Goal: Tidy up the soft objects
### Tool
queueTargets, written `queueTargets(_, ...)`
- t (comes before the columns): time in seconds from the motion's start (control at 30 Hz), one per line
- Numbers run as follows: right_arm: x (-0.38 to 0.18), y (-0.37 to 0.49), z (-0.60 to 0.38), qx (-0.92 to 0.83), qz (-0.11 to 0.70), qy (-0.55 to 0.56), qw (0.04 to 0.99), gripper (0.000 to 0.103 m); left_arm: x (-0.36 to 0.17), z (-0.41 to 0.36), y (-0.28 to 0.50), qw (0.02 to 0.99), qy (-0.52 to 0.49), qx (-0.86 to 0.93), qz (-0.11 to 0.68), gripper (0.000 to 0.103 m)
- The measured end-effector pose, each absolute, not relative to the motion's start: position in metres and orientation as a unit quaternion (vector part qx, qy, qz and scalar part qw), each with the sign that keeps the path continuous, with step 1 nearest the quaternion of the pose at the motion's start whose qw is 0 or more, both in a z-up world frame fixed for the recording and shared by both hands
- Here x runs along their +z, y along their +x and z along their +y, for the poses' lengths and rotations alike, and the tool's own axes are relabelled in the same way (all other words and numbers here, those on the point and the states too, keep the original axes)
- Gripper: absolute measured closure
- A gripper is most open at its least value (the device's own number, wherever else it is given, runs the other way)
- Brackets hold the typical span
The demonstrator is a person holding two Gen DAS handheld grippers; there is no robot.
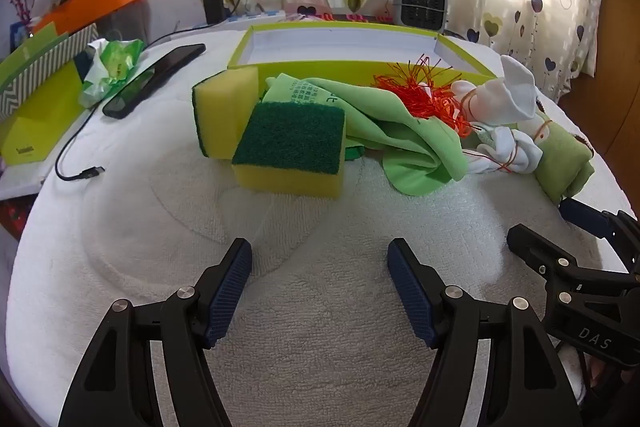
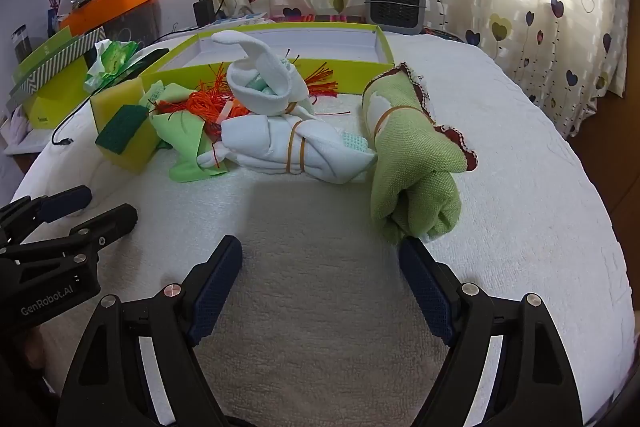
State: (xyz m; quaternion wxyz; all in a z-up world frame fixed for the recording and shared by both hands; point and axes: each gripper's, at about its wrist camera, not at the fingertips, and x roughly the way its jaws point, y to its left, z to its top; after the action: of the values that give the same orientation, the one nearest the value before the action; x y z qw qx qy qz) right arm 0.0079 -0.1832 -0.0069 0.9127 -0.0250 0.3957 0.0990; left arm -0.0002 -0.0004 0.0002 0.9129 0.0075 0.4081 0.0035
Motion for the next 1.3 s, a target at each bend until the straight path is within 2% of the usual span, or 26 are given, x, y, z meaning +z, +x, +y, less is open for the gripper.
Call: queueTargets(1.3,-0.0068,0.0075,-0.1834,0.099,0.395,-0.025,0.913,0.022,0.0001,0.0000,0.0003,0.912,-0.001,0.000,0.411,0.033)
